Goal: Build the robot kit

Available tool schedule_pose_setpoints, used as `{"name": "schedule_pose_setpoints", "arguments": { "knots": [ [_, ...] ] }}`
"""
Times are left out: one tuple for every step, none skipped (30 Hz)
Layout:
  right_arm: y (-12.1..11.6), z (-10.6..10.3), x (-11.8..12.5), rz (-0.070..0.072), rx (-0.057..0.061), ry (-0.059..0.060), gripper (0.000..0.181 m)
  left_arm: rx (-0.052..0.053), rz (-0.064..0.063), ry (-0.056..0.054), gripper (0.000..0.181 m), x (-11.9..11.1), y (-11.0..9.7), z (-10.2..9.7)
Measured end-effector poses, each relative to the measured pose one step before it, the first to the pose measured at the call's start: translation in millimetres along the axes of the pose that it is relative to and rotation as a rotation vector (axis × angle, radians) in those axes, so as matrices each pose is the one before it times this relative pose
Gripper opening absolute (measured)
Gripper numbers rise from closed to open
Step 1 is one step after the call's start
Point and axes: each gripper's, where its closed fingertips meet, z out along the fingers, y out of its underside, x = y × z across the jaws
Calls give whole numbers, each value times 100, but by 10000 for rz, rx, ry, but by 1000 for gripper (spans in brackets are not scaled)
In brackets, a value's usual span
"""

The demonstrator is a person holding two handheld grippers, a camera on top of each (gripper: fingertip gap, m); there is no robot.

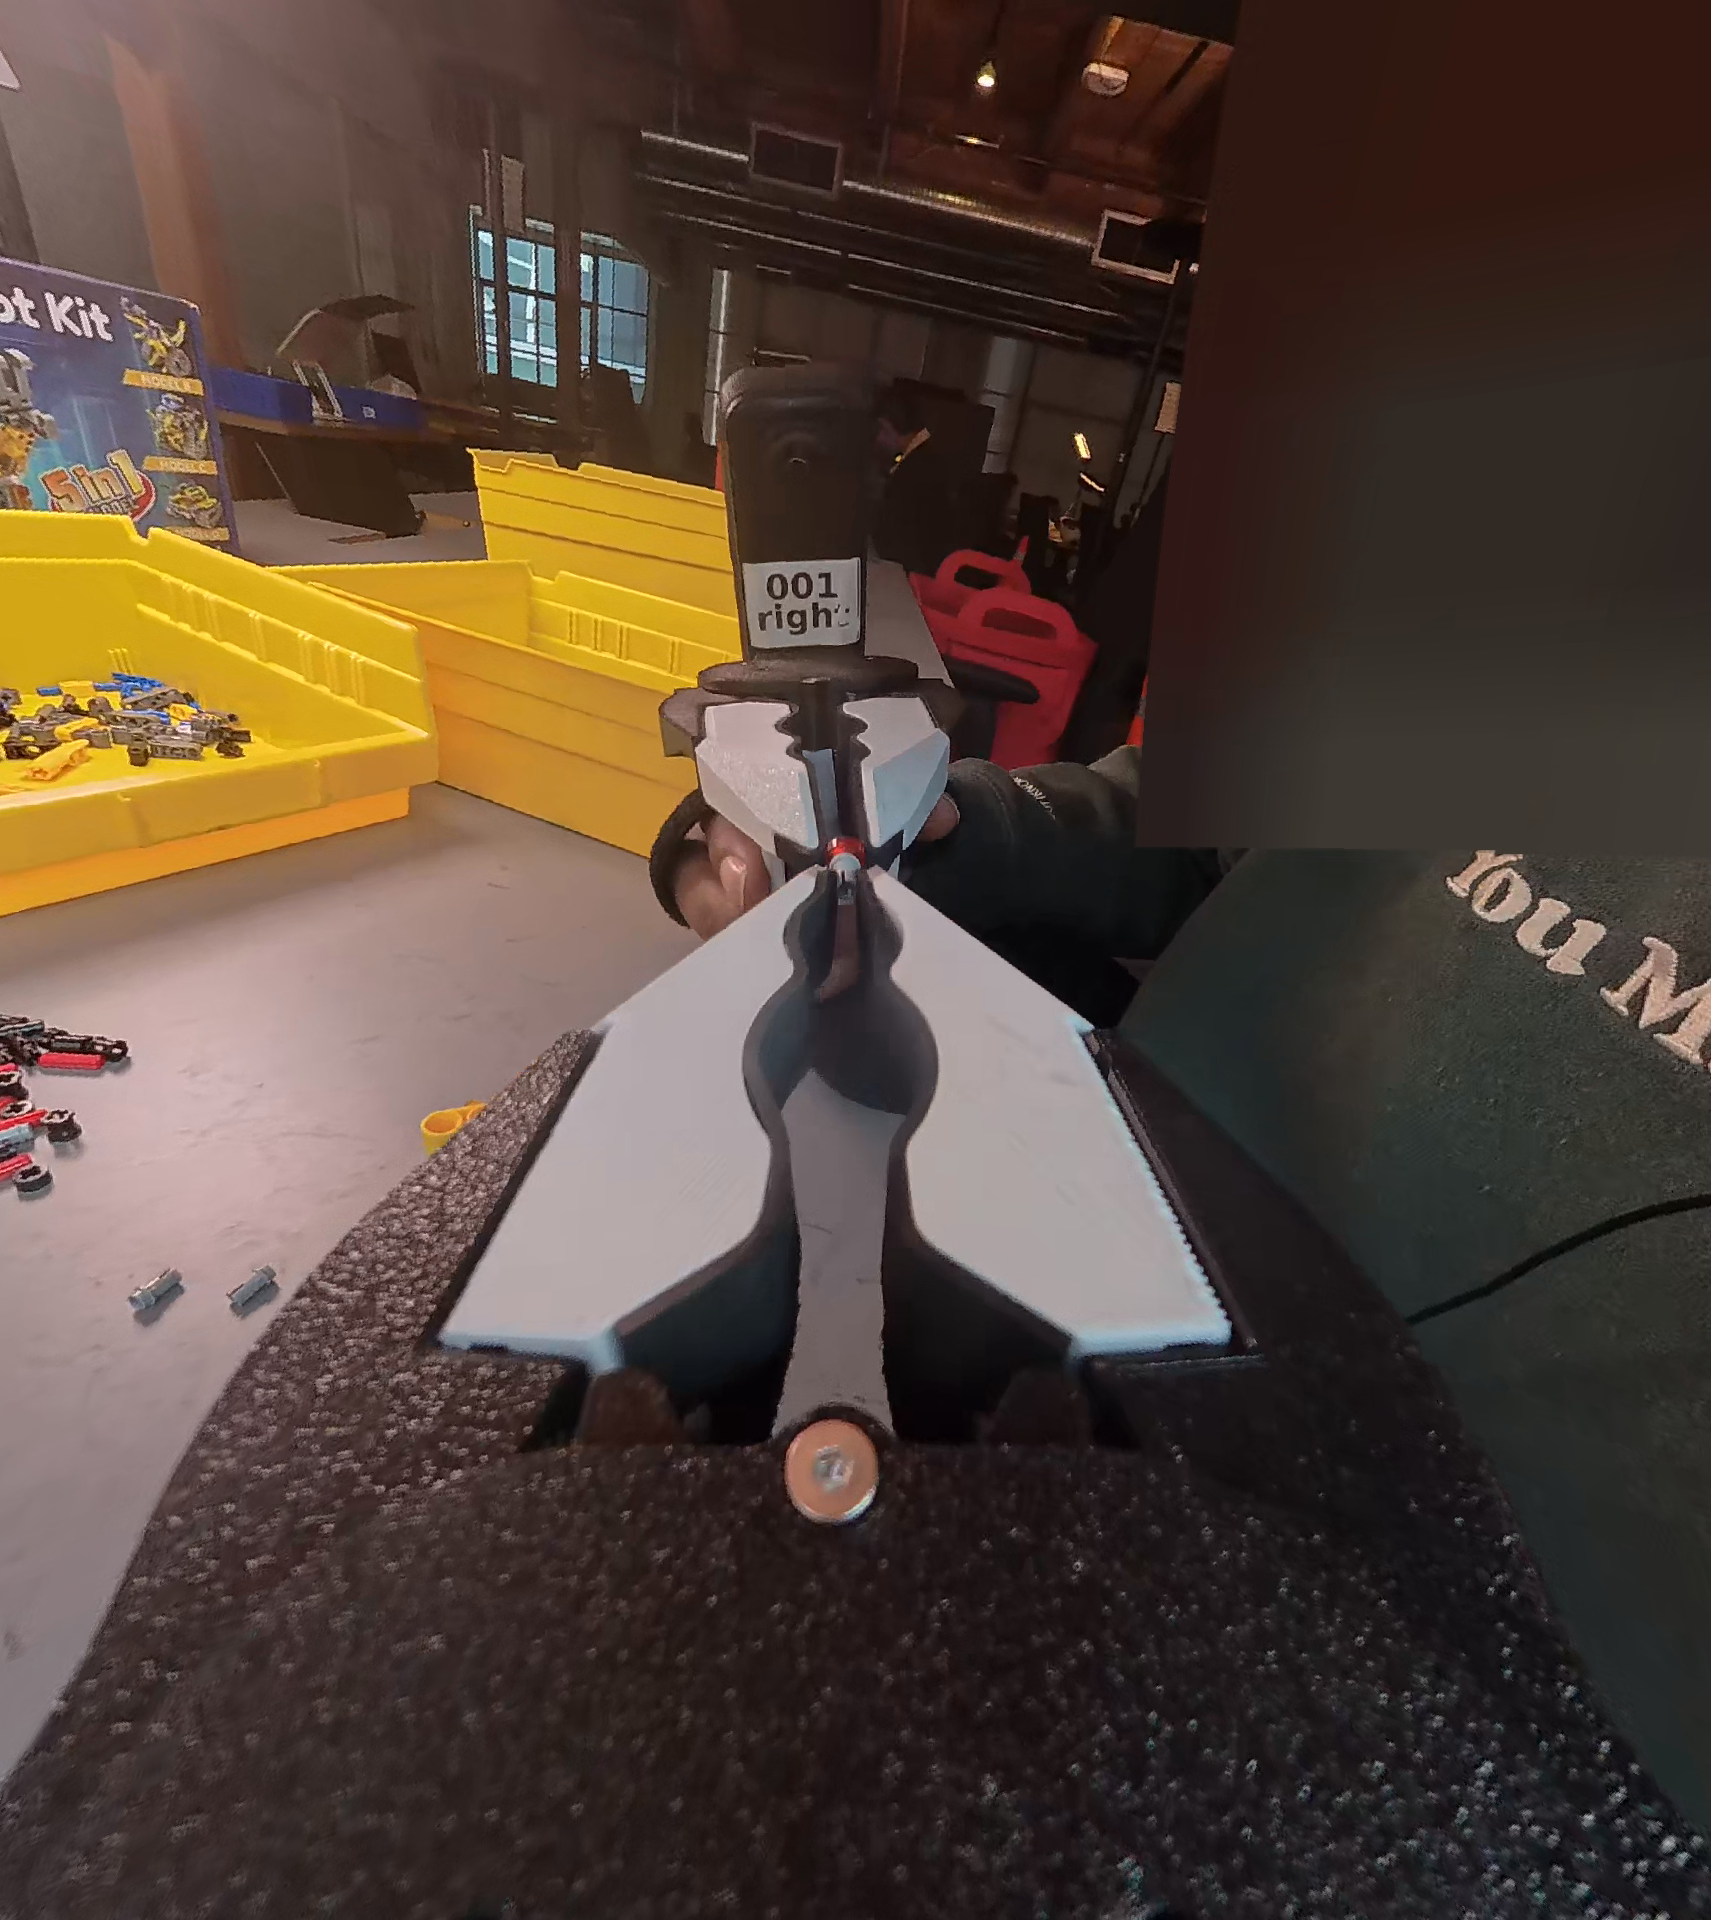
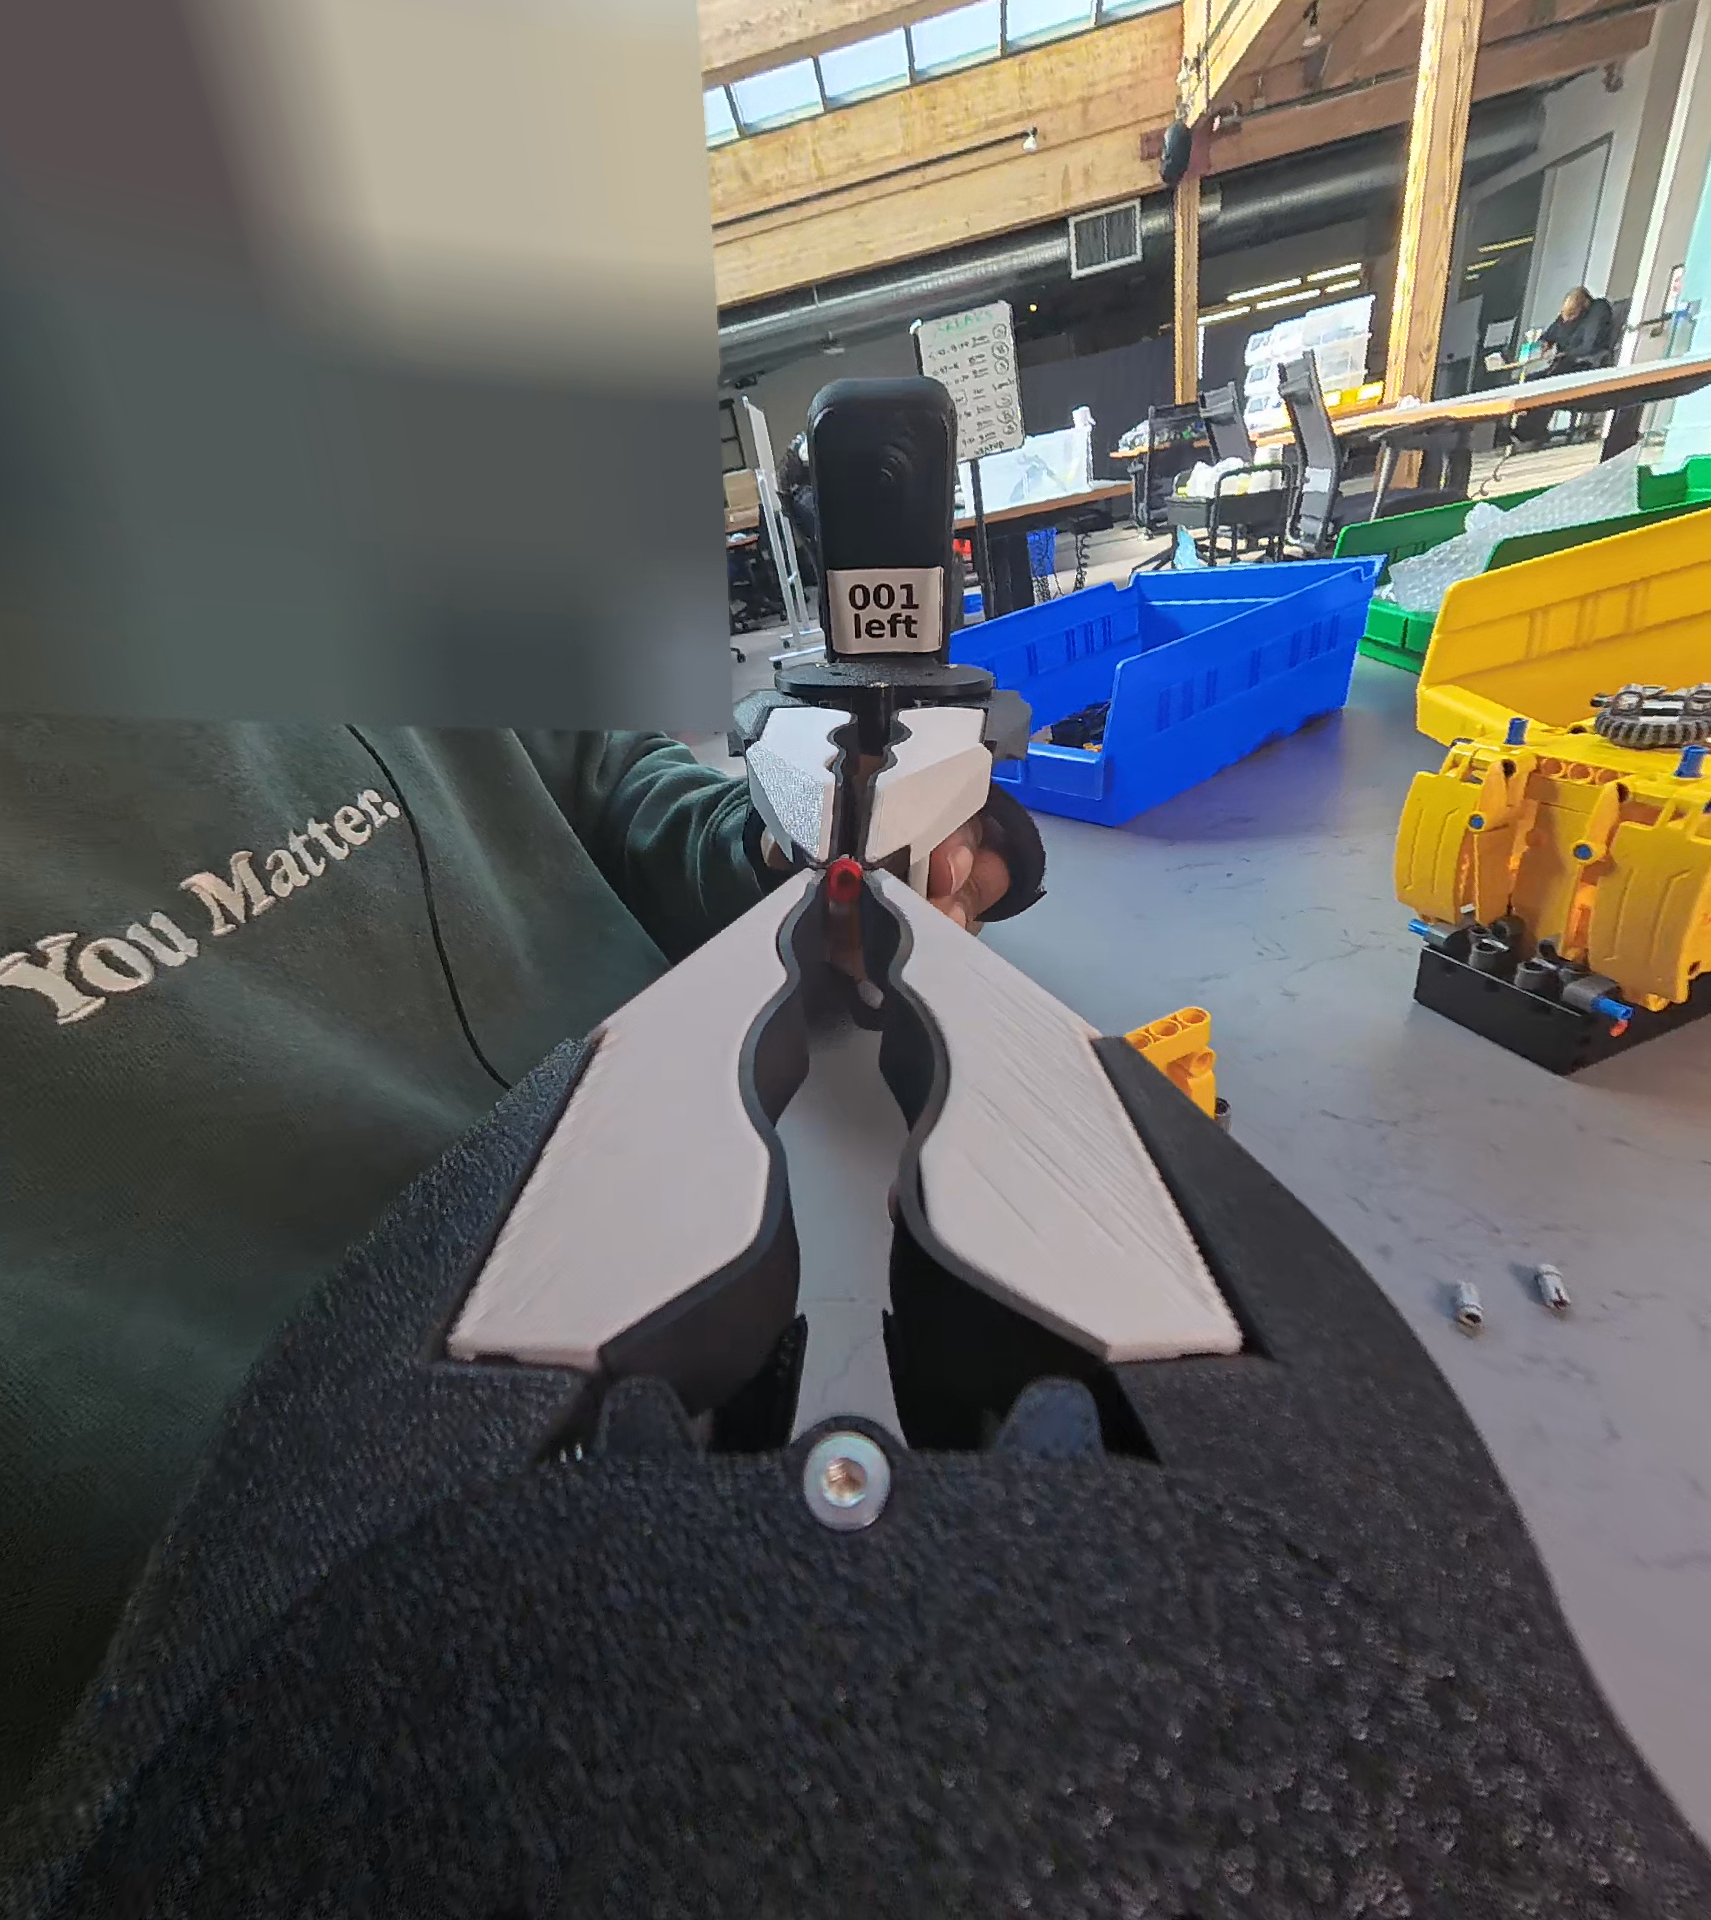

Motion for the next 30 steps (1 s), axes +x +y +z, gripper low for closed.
{"name": "schedule_pose_setpoints", "arguments": {
  "knots": [
    [-131,7,-33,41,106,-35,6,85,-27,17,3,33,-112,5],
    [-87,15,-38,27,72,-25,5,58,-20,9,2,26,-73,4],
    [-36,1,7,8,30,0,5,33,11,-18,3,0,-32,3],
    [-48,0,-34,49,53,-40,5,30,-7,16,3,41,-19,9],
    [-61,5,-118,111,90,-103,5,52,-41,63,3,96,-48,8],
    [-91,16,-103,107,124,-93,5,70,-44,66,3,98,-75,12],
    [-63,22,-126,111,104,-111,5,60,-10,64,2,123,-61,12],
    [-64,35,-131,95,95,-102,5,50,19,54,2,119,-63,-8],
    [-92,44,-114,98,105,-97,5,77,-6,64,2,117,-99,-7],
    [-108,43,-135,95,102,-111,5,87,-50,73,2,118,-100,9],
    [-107,23,-85,87,92,-78,5,74,-38,37,2,70,-89,18],
    [-56,25,-49,47,58,-49,5,28,13,12,2,46,-33,9],
    [-42,19,-51,38,39,-36,5,15,26,8,2,47,-42,-1],
    [-58,32,-53,51,63,-35,5,23,6,13,2,46,-26,10],
    [-46,34,-54,72,69,-51,5,30,-2,15,2,44,-20,5],
    [-38,44,-49,73,66,-46,5,17,4,12,2,46,2,13],
    [3,38,-89,63,21,-68,5,19,0,25,2,77,13,17],
    [-36,11,-55,38,24,-47,5,42,-17,17,2,48,-28,16],
    [-31,7,-21,12,17,-24,5,41,-9,6,2,20,-40,-1],
    [-1,12,27,11,8,-3,5,20,-23,9,3,-22,-10,-11],
    [2,2,64,28,21,15,5,24,-56,3,2,-50,-6,-24],
    [25,-17,91,19,5,35,5,17,-92,2,2,-72,25,-23],
    [-8,-27,138,-27,-19,86,5,23,-182,16,3,-122,18,-11],
    [-68,-37,259,-75,-19,166,5,65,-281,28,3,-214,-45,-35],
    [-69,-1,197,-105,-33,135,5,86,-348,105,3,-160,-69,-51],
    [-98,26,79,-78,-39,58,5,121,-324,133,3,-73,-107,-28],
    [-146,58,14,-44,-5,24,5,150,-303,140,3,15,-134,-20],
    [-182,89,14,58,52,7,5,189,-364,179,3,40,-193,-23],
    [-185,92,3,150,116,-29,5,219,-424,215,3,60,-202,-33],
    [-183,77,-22,197,172,-73,5,227,-418,213,4,91,-188,3]
  ]
}}
